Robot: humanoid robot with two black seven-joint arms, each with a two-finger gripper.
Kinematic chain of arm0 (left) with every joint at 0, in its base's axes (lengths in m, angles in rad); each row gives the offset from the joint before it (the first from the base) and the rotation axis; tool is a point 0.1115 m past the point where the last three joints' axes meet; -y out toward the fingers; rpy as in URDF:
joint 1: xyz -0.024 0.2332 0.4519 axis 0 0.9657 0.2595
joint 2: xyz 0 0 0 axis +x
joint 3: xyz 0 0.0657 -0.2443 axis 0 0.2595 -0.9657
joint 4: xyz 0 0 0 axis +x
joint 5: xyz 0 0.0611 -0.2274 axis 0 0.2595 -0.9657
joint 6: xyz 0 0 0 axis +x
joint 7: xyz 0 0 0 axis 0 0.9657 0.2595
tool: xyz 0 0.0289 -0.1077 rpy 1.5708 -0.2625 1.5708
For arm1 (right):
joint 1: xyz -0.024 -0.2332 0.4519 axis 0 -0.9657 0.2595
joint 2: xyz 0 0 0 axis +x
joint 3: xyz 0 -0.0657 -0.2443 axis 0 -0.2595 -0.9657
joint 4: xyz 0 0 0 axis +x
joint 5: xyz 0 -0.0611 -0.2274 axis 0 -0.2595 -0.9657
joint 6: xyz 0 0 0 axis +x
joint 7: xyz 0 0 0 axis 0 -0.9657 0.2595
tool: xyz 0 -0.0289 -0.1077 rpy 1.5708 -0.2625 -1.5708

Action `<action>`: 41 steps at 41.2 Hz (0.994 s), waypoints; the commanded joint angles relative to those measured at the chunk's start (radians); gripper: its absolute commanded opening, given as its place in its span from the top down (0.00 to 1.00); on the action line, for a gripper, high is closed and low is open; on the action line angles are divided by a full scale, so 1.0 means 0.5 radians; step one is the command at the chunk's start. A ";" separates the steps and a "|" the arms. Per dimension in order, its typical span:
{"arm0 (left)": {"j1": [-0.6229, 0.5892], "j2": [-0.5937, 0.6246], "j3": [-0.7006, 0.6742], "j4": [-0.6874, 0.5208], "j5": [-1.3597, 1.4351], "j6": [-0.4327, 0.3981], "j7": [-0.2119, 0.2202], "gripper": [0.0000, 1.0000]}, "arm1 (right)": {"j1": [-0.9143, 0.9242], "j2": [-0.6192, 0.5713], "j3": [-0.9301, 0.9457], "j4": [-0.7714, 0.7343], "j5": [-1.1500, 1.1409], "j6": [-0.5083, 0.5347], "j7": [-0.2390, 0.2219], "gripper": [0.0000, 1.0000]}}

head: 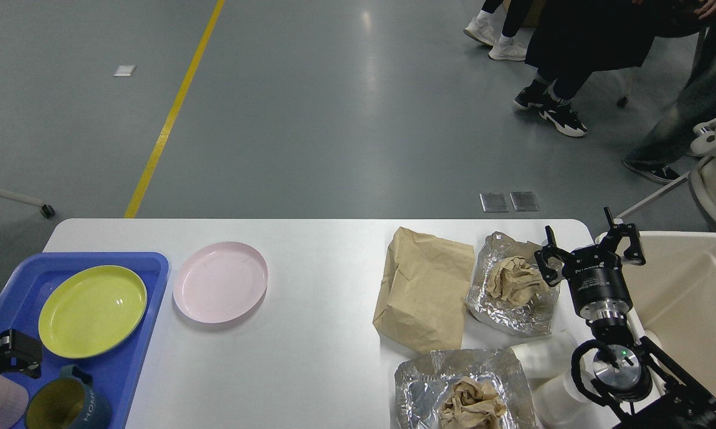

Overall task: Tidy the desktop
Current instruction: 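Set the teal mug down on the tray and release it, then move the left gripper over to the pink plate's edge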

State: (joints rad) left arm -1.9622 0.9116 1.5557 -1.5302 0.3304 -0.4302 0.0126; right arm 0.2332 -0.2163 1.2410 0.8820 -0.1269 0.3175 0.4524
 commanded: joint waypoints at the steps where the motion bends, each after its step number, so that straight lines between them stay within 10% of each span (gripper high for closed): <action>1: -0.422 -0.184 0.214 -0.057 -0.093 -0.268 -0.004 0.04 | 0.000 0.000 0.000 0.000 0.002 0.000 0.000 0.00; 23: -1.429 -1.270 0.211 -0.268 -0.945 -0.803 -0.010 0.04 | 0.000 0.000 0.000 -0.003 -0.001 0.000 0.000 0.00; 41: -1.435 -1.430 0.156 -0.354 -1.247 -0.766 -0.004 0.04 | 0.000 0.000 0.000 0.000 -0.001 0.000 0.000 0.00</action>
State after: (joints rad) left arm -2.7001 0.1888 1.6387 -1.7104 -0.2998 -0.8182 0.0053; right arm 0.2336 -0.2163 1.2409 0.8804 -0.1266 0.3175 0.4525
